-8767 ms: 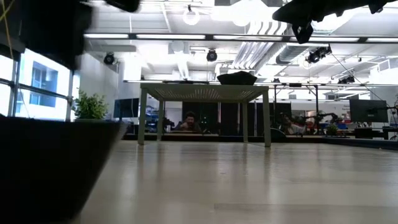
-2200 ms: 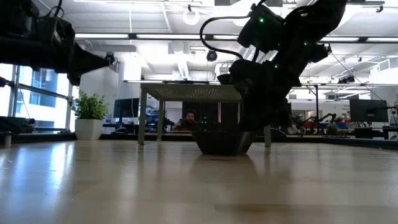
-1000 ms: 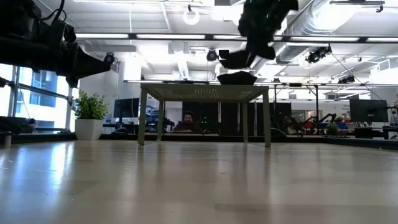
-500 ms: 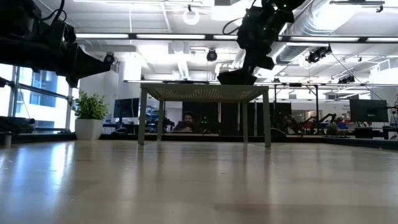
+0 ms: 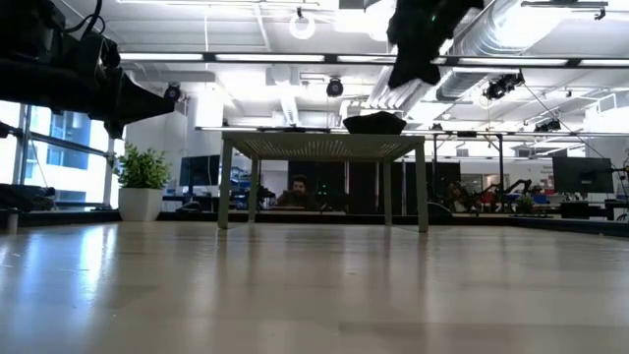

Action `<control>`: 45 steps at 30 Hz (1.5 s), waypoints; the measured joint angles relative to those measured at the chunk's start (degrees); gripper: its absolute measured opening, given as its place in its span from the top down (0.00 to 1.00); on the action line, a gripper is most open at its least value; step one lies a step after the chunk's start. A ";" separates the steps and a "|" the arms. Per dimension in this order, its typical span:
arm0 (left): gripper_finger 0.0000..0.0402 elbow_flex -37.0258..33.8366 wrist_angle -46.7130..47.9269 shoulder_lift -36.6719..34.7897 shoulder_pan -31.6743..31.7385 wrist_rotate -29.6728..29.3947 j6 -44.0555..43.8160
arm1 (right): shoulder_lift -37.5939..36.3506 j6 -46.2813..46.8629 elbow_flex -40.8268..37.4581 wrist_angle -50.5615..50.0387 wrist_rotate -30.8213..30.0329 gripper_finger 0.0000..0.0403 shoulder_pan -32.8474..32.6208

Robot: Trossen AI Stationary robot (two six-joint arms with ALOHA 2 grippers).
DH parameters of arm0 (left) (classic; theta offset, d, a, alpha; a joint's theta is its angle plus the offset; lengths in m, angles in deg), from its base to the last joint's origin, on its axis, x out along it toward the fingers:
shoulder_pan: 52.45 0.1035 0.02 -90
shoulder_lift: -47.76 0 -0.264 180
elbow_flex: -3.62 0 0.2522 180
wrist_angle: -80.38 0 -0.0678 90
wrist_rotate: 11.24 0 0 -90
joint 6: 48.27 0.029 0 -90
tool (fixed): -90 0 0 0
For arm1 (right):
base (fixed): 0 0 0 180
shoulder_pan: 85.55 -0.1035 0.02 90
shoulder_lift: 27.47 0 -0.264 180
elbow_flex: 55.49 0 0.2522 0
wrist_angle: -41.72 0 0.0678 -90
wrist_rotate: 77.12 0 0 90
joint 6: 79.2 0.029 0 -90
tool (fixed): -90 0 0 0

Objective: Pick & Place Mini shaped plates
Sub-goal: Return to Home Position

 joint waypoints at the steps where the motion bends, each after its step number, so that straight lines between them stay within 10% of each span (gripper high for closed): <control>1: 1.00 0.00 0.00 0.00 0.00 0.00 0.00 | -1.64 -0.42 -1.32 1.96 0.04 0.87 -1.15; 14: 1.00 0.00 -0.02 0.02 0.00 -0.02 0.00 | -25.12 8.29 -44.89 55.98 -8.68 0.99 -20.25; 37: 1.00 0.00 -0.02 0.02 -0.01 -0.06 0.00 | -82.30 9.67 -84.96 60.15 -10.14 1.00 -21.76; 45: 1.00 0.00 -0.01 0.00 0.00 -0.11 -0.01 | -87.13 10.87 -89.27 59.50 -12.62 1.00 -21.56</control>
